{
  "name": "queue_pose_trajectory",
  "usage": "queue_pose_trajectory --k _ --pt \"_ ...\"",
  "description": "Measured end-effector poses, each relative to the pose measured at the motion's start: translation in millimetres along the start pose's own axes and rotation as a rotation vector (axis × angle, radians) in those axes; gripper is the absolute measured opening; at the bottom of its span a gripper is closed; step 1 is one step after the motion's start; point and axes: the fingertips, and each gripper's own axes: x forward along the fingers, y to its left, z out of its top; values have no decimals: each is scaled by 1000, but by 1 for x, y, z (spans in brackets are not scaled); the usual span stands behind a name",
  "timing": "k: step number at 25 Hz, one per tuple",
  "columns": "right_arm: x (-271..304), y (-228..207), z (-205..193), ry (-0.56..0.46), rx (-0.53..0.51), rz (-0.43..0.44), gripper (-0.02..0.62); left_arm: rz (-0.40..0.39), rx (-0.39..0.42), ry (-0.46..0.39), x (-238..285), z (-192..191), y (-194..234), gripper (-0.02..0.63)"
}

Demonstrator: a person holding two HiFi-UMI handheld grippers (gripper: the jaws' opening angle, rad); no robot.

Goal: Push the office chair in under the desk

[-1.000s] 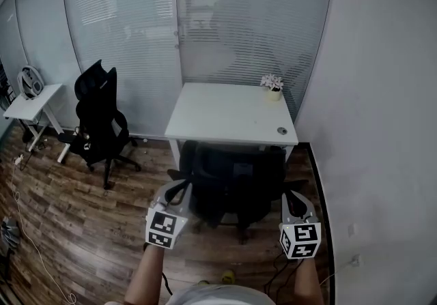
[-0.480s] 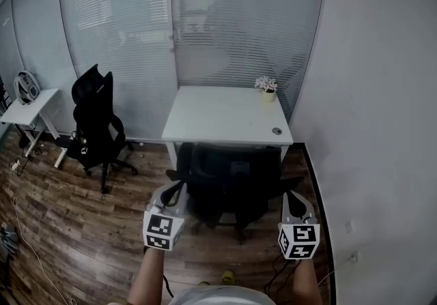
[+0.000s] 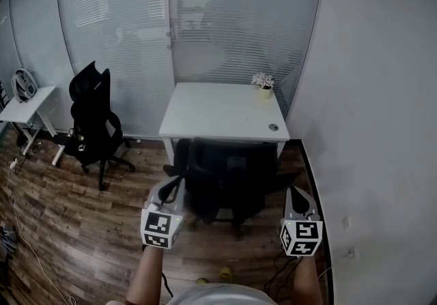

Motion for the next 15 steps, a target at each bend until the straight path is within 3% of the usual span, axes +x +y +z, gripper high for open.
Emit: queue_pose_trajectory --k 15 --pt "2 -11 7 -19 1 -12 2 19 3 -14 1 6 4 -2"
